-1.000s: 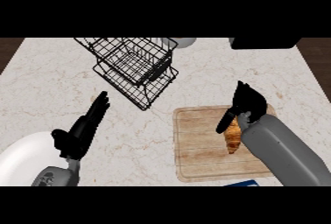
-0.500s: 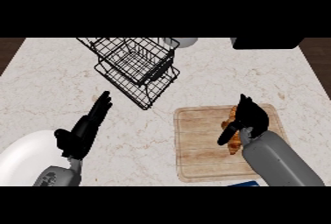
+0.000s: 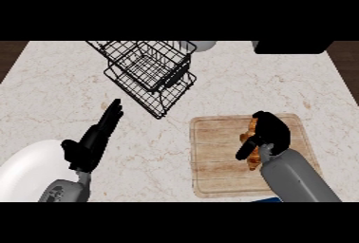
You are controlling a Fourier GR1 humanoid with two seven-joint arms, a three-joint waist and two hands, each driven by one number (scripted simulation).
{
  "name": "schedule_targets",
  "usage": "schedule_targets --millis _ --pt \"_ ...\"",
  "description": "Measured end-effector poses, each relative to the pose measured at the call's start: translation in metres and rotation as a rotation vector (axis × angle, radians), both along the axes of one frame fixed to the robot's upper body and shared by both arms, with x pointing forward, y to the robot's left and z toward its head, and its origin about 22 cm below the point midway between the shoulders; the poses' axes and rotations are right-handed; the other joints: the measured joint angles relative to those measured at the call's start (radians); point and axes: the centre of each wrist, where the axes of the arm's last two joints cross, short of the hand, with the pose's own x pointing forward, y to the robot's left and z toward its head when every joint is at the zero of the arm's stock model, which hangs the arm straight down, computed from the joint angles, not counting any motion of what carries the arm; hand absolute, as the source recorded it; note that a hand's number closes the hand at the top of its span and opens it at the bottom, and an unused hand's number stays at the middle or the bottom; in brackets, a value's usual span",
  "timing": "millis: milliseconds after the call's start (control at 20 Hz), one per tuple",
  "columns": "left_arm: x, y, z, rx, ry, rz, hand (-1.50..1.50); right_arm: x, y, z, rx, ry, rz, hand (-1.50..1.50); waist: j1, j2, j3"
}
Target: Pick the croissant from the cutting board and place it in the tiered basket
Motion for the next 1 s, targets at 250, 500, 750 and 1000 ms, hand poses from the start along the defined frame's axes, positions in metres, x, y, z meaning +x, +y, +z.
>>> schedule_targets --millis 250,500,750,1000 --pt "0.001 -0.004 -0.004 0.002 -0.01 -0.003 0.0 0.001 0.002 -0.006 -0.031 -0.079 0.014 1.5 0.001 -0.002 -0.003" --pt "0.01 0.0 0.004 0.002 -0.011 -0.003 0.0 0.006 0.013 -0.002 -0.042 -0.122 0.022 1.5 0.002 -0.002 -0.003" --pt "0.0 0.004 -0.003 0.0 0.007 0.009 0.0 -0.044 0.039 -0.01 -0.066 -0.149 0.058 1.5 -0.012 -0.01 -0.005" --pt "0.003 0.006 -0.005 0.001 0.003 0.019 0.0 -0.091 0.056 -0.01 -0.108 -0.186 0.075 1.5 -0.017 -0.008 -0.003"
